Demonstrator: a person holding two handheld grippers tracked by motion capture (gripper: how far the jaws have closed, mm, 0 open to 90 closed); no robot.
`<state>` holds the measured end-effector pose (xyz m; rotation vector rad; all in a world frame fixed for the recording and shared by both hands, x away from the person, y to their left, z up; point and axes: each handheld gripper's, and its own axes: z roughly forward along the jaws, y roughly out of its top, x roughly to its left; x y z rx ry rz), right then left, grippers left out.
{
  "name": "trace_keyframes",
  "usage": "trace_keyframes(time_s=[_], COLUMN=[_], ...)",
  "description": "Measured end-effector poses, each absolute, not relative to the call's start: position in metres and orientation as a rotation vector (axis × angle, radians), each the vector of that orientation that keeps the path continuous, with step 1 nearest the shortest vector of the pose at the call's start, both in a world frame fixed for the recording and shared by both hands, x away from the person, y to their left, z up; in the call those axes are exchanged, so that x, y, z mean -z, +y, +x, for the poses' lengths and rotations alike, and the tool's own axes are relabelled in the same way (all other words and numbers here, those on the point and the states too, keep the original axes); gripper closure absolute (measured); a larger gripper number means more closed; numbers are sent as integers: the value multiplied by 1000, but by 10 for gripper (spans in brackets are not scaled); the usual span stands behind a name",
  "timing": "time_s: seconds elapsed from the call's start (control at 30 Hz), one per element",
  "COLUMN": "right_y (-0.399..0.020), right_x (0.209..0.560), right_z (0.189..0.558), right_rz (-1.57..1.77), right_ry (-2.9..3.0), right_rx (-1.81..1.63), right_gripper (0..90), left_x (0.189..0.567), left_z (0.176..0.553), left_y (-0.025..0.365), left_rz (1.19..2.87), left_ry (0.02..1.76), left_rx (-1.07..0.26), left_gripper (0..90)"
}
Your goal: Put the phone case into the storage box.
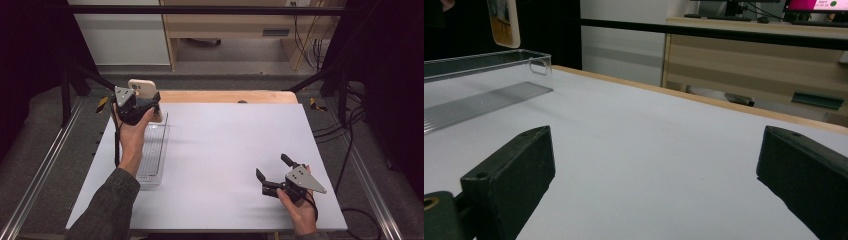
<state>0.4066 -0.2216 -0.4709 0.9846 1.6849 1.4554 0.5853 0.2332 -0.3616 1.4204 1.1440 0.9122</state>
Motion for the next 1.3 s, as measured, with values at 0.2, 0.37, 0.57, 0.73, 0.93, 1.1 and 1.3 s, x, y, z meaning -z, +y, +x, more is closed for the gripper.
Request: trace_keyframes(time_s=[0.2,0.37,0.57,0.73,0.93,1.1,1.3], right_y=[-219,-219,-218,-218,-219,-218,-219], right_x=[472,471,472,472,473,473,473], right_z=[405,405,405,405,405,405,406], right_rz=[951,943,947,947,950,951,956], right_ry=[1689,1689,1689,1695,1697,1705,1703], right_rx=[-1441,-1437,-1437,-1437,-1437,-1440,-1441], right_gripper=[25,28,28,28,28,27,26], left_x=[365,369,376,380,389,398,404], left_z=[586,587,590,593,598,601,604], left_y=[233,234,235,234,232,231,231], left_rz=[1421,1427,1432,1428,1440,1449,1449], left_ry=[1151,1161,1177,1185,1194,1202,1218], left_rx=[-907,-909,-906,-907,-911,-922,-924], left_gripper=[106,106,106,106,106,106,105])
